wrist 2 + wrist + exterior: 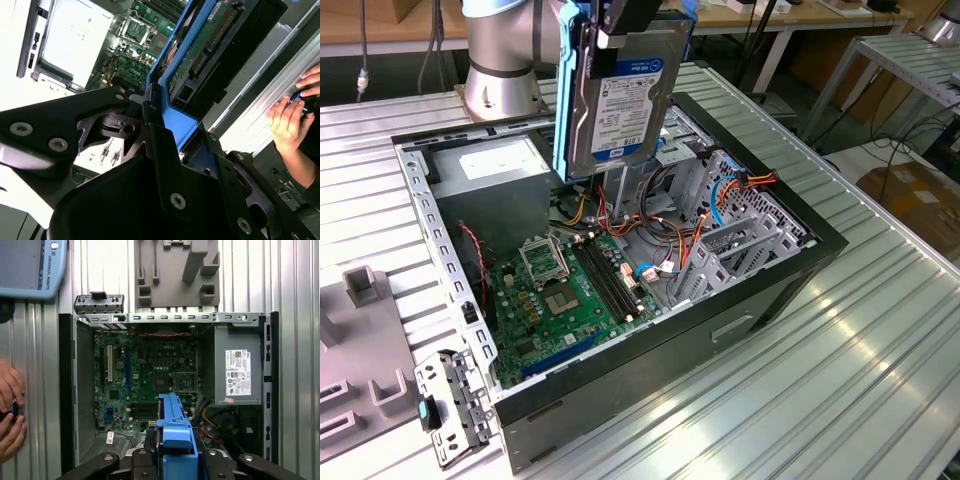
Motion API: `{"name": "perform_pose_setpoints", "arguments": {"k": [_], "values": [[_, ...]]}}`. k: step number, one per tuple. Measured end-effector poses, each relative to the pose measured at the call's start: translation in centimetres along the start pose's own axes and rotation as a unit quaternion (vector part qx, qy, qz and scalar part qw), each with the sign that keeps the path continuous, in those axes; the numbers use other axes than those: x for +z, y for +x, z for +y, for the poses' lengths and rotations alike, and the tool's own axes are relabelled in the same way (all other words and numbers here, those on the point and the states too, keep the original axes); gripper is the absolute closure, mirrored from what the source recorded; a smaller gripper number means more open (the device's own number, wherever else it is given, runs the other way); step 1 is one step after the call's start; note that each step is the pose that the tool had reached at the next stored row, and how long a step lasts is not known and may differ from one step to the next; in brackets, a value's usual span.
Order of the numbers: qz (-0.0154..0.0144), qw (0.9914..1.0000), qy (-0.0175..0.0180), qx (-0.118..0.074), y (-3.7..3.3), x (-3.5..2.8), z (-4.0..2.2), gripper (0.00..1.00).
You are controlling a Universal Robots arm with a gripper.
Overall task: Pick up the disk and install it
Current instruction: 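Insert the disk into the insertion slot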
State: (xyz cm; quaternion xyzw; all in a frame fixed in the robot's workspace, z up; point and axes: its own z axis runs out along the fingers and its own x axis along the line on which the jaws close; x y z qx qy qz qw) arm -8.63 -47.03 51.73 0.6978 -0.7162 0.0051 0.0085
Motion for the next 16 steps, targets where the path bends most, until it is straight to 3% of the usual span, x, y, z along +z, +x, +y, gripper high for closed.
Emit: {"name": "perform_pose_setpoints", "arguments": {"k": [2, 3, 10, 16], "values": [[0.0003, 1.00000, -0.0001, 0.000, 1.30, 0.04, -0.15, 0.63], [0.0006, 1.00000, 0.0000, 0.000, 1.48, 0.07, -0.40, 0.63], [0.0008, 1.00000, 0.0000, 0.000, 1.50, 0.17, -3.18, 0.63], [0.0030, 1.00000, 0.0000, 0.000, 2.20, 0.24, -3.61, 0.63]]}}
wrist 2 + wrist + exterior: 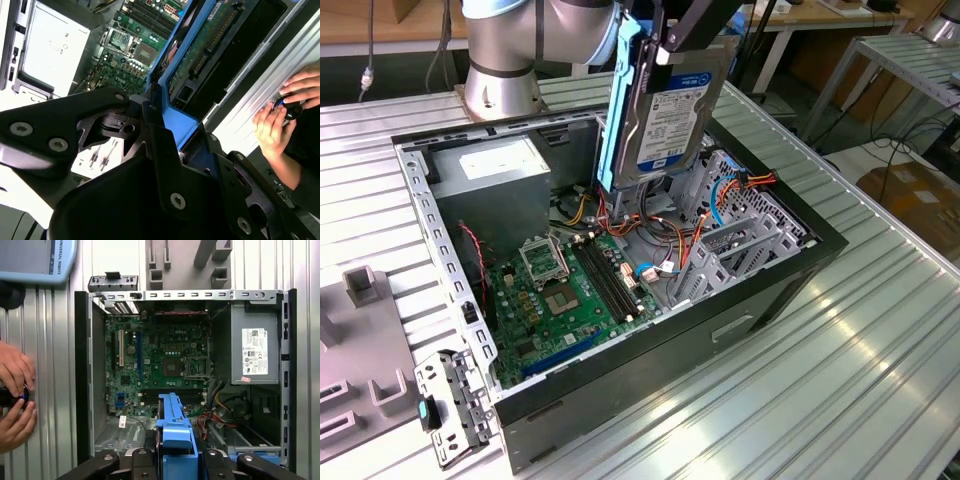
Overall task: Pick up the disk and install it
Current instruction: 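Insert the disk into the insertion slot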
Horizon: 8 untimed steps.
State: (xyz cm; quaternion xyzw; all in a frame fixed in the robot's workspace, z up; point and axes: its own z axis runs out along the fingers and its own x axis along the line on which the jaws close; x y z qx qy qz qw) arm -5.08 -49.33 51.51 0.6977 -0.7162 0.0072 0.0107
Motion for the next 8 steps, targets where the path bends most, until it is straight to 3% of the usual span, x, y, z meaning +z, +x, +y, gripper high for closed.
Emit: {"name": "perform_pose_setpoints", "arguments": {"k": [8], "values": [[0.0019, 1.00000, 0.0000, 0.000, 2.38, 0.12, -0.24, 0.63]]}}
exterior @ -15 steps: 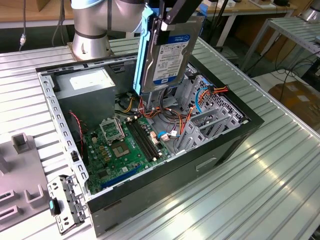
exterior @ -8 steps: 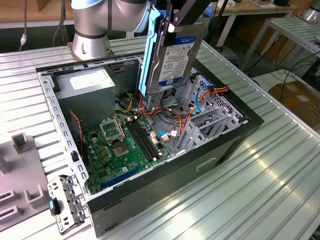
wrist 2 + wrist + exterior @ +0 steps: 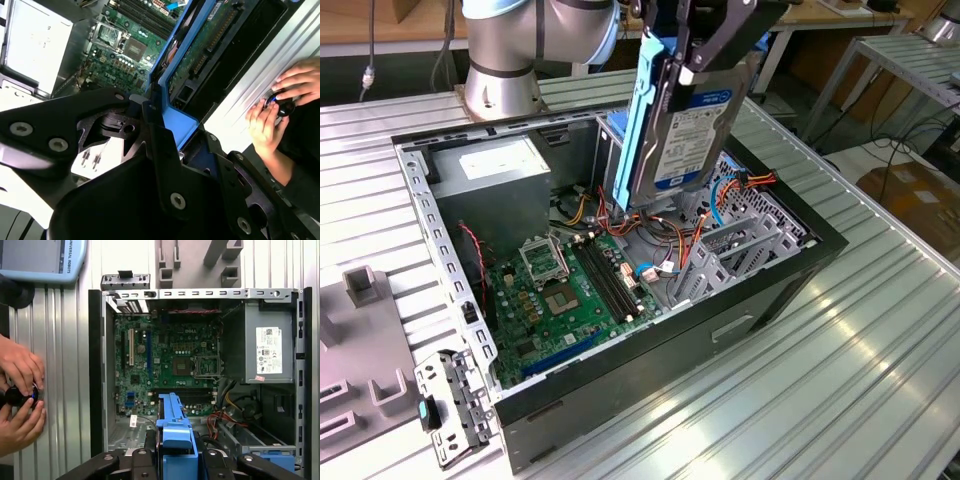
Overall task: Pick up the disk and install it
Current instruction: 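Insert the disk into the insertion slot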
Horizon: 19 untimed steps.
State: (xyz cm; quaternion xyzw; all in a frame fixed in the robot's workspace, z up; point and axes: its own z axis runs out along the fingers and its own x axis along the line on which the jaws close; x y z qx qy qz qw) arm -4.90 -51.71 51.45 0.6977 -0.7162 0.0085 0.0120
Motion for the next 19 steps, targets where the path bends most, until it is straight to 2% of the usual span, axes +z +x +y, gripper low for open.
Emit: {"name": "perform_pose_setpoints", "arguments": {"k": [4, 8, 10, 13, 16, 18, 19], "values": [[0.0005, 1.00000, 0.0000, 0.000, 1.07, 0.09, -0.17, 0.63], [0.0011, 1.00000, 0.0001, 0.000, 1.50, 0.23, -0.83, 0.63], [0.0012, 1.00000, 0.0001, 0.000, 1.54, 0.28, -1.69, 0.63], [0.0016, 1.00000, 0.0001, 0.000, 1.53, 0.36, -3.66, 0.63], [0.0019, 1.00000, 0.0001, 0.000, 1.55, 0.38, -4.97, 0.63], [0.0019, 1.00000, 0.0001, 0.000, 1.55, 0.41, -5.51, 0.63], [0.0018, 1.00000, 0.0001, 0.000, 1.56, 0.41, -5.52, 0.63]]}}
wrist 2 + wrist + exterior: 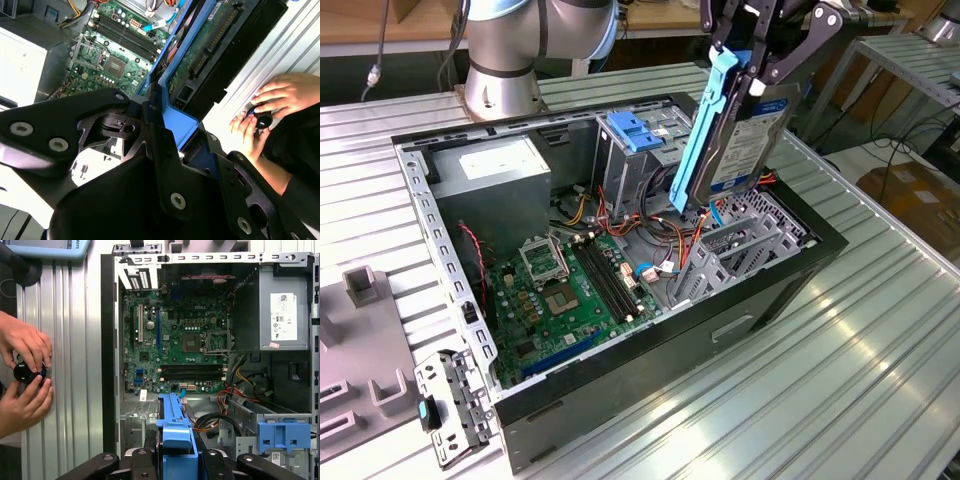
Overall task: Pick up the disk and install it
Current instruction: 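Insert the disk into the insertion slot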
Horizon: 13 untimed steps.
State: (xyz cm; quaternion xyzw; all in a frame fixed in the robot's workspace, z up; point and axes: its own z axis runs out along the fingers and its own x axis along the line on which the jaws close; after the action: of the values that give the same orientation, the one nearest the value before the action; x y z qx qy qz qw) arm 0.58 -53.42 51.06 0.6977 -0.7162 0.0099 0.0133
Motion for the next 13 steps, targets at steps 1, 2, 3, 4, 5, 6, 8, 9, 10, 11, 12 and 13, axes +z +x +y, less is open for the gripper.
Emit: {"name": "perform_pose_setpoints", "arguments": {"k": [1, 2, 3, 4, 5, 6, 8, 9, 10, 11, 12, 13], "values": [[0.0000, 1.00000, 0.0000, 0.000, 0.00, 0.00, 0.00, 0.63], [0.0000, 1.00000, 0.0000, 0.000, 0.00, 0.00, -0.01, 0.63], [0.0000, 1.00000, 0.0000, 0.000, 0.00, 0.00, -0.01, 0.63], [0.0000, 1.00000, 0.0000, 0.000, 0.00, 0.00, -0.03, 0.63], [0.0000, 1.00000, 0.0000, 0.000, 0.00, 0.00, -0.04, 0.63], [0.0000, 1.00000, 0.0000, 0.000, 0.00, 0.00, -0.04, 0.63], [0.0000, 1.00000, 0.0000, 0.000, 0.00, 0.00, -0.04, 0.63], [0.0000, 1.00000, 0.0000, 0.000, 0.00, 0.00, -0.04, 0.63], [0.0000, 1.00000, 0.0000, 0.000, 0.00, 0.00, -0.04, 0.63], [0.0000, 1.00000, 0.0000, 0.000, 0.00, 0.00, -0.05, 0.63], [0.0000, 1.00000, 0.0000, 0.000, 0.00, 0.00, -0.05, 0.63], [0.0000, 1.00000, 0.0000, 0.000, 0.00, 0.00, -0.05, 0.63]]}}
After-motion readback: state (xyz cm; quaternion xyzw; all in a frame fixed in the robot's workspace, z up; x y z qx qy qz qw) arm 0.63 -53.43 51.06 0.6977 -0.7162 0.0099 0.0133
